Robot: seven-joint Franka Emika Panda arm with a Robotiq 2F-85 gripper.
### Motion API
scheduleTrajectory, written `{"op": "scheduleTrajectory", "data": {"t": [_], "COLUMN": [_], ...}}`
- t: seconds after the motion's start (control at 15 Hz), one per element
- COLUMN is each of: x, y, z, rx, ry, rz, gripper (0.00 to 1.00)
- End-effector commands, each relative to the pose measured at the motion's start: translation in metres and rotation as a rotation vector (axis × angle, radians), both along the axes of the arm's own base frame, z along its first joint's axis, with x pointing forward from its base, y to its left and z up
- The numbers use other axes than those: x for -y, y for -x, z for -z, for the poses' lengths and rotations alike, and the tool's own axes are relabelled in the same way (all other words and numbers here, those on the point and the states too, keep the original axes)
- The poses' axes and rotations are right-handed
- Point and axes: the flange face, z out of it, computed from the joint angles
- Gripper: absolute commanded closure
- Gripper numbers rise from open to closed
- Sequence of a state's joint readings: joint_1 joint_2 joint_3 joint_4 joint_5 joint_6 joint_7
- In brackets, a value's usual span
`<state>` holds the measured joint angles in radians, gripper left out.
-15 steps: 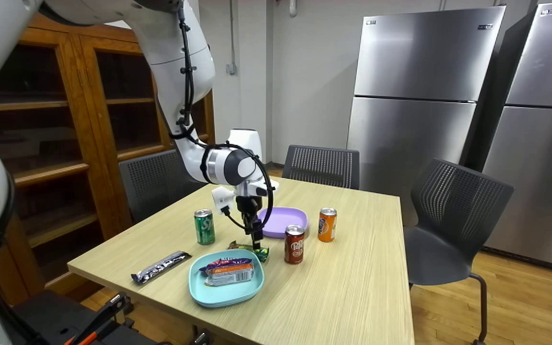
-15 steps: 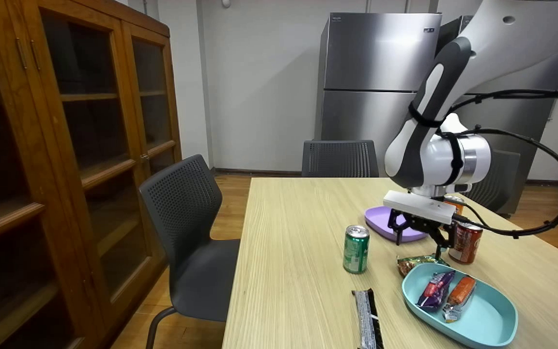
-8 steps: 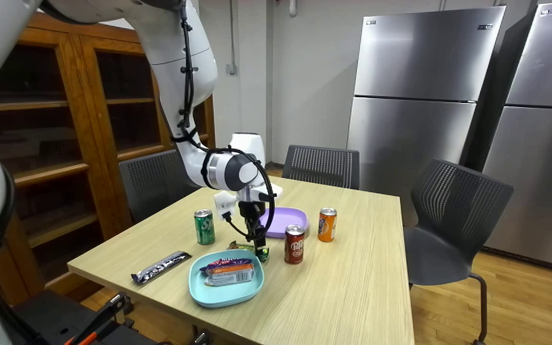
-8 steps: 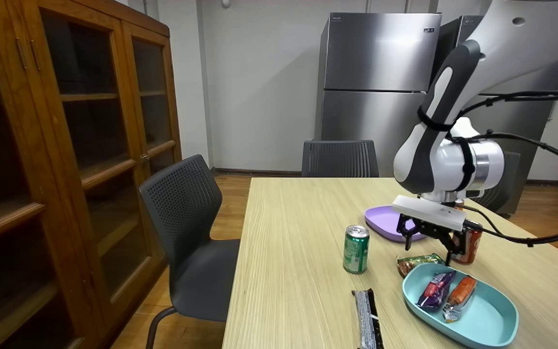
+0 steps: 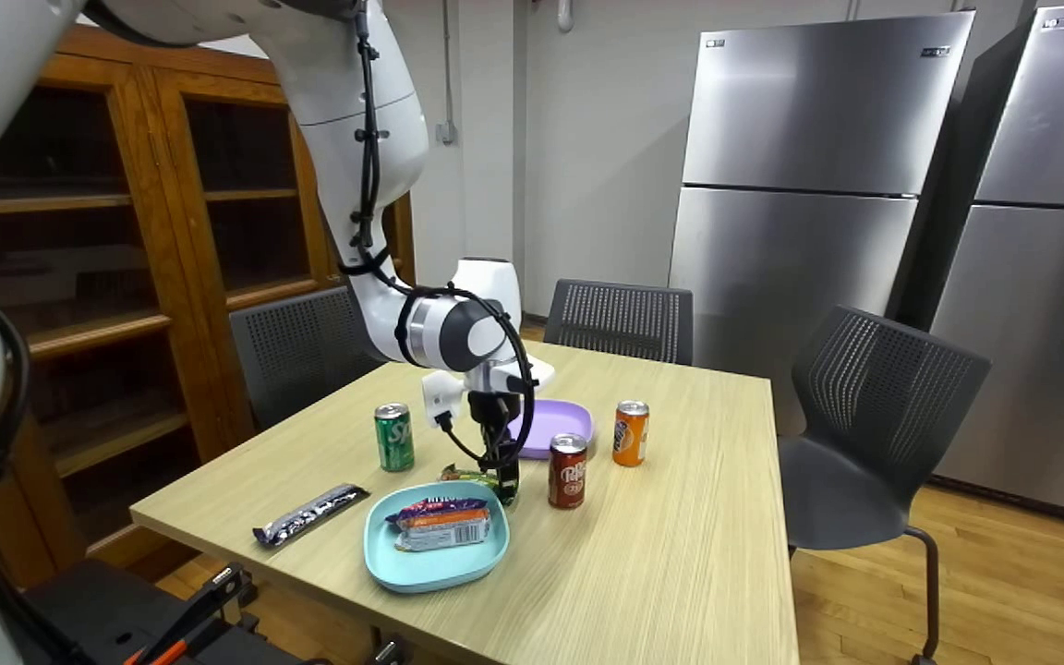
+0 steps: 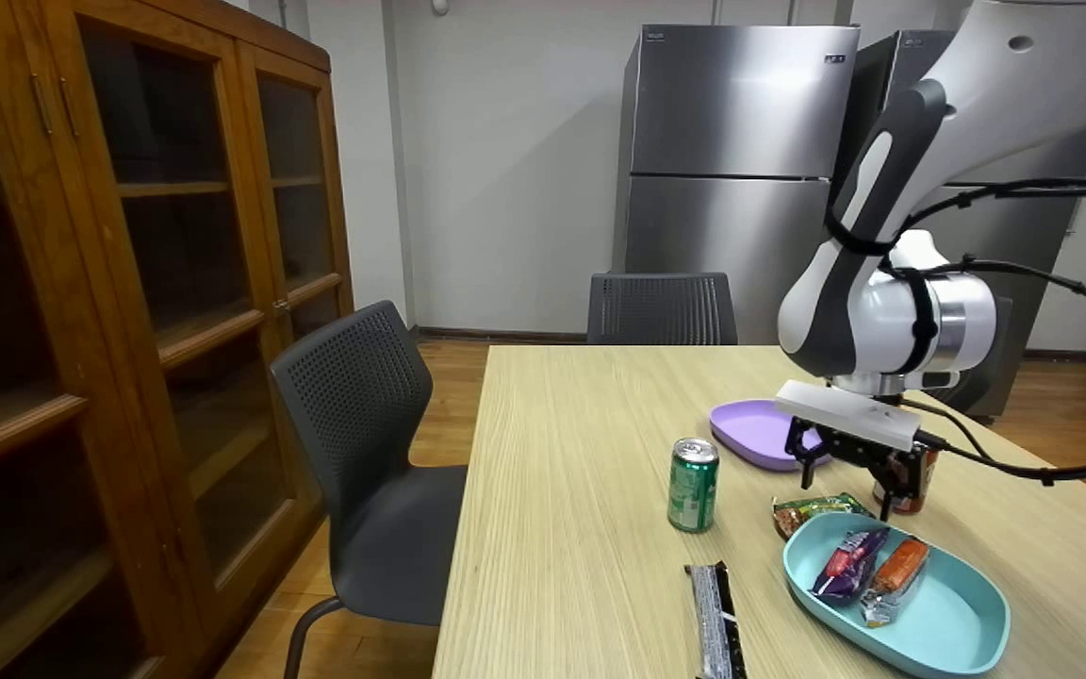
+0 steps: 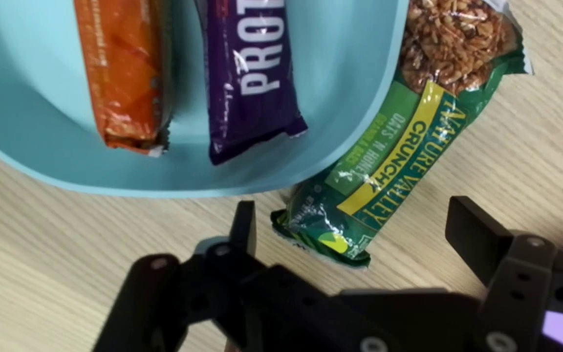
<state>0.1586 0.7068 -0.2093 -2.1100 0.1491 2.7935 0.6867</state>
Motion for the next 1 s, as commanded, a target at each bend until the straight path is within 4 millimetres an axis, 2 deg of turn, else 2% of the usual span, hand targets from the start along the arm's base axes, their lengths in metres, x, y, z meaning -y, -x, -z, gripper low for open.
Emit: {"op": "scheduleTrajectory", "data": {"t": [0.0,0.93], "x": [0.005,0.000], "y": [0.005,0.000], "z": [-0.008,0.004], "rx": [0.010,0.018], "ry": [-0.011,-0.038], "rz": [0.027,0.046], "gripper": [0.00,0.00]}}
